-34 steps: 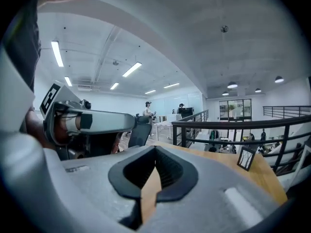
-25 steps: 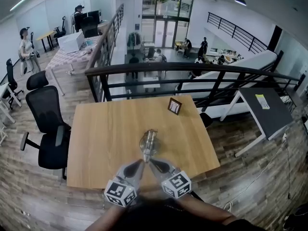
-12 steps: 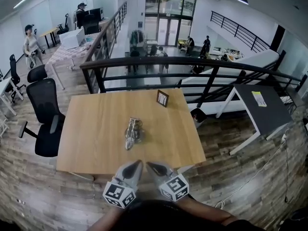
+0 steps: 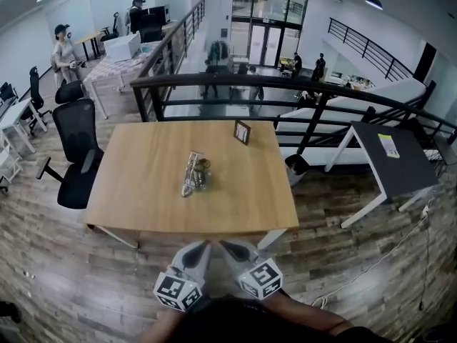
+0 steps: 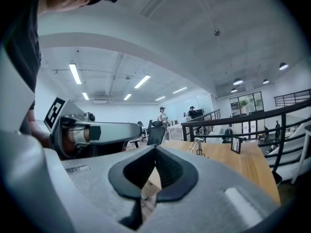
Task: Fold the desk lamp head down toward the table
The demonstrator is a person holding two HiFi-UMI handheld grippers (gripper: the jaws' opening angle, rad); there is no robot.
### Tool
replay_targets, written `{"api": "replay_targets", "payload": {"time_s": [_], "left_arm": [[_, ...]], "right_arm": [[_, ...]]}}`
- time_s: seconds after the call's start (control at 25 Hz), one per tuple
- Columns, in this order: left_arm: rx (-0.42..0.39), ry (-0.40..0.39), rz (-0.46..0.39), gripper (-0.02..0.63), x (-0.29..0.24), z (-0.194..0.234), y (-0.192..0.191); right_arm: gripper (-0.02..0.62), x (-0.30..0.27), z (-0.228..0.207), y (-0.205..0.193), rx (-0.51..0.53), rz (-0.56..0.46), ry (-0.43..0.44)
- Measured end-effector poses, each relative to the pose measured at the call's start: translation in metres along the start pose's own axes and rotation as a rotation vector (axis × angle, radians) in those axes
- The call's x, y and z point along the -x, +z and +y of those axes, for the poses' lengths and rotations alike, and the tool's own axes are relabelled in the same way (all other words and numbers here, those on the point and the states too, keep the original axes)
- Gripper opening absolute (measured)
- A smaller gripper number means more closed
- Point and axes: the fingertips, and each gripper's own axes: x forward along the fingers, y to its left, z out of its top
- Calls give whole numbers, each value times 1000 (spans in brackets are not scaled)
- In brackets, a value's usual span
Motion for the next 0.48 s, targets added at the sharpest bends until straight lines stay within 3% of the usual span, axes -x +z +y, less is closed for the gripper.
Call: {"api": "replay_targets", "payload": {"time_s": [0.48], "left_arm": [[-6,36,-31,2,38,-20,-4]], "right_arm": [[2,25,43,-1,-8,-16,48]]}}
